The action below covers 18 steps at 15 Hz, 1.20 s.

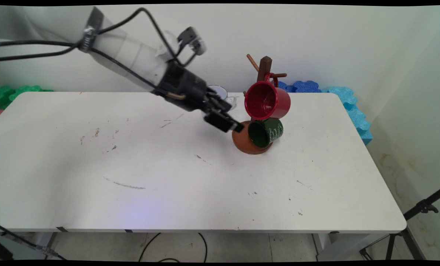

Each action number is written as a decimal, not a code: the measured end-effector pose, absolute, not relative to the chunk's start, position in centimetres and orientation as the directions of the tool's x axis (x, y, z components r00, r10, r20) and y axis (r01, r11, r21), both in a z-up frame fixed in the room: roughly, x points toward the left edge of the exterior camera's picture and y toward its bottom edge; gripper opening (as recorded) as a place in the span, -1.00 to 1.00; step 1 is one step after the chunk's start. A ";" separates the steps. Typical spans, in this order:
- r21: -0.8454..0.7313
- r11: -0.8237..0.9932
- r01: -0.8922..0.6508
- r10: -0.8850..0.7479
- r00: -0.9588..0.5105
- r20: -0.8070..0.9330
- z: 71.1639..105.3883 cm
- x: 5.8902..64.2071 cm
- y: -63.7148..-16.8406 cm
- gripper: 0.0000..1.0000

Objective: Pick up the red mug from the rack

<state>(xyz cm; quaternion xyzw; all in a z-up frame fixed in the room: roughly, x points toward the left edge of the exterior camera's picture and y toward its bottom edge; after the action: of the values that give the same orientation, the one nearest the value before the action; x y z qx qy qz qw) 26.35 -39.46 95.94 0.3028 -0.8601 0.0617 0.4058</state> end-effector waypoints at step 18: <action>0.011 0.718 -0.696 -0.464 -0.466 0.753 93.9 14.1 -40.3 1.00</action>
<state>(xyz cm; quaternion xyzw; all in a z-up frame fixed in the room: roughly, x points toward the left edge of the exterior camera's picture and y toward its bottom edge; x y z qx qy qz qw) 14.15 -40.27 93.93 0.3441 -0.8428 0.1511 0.3854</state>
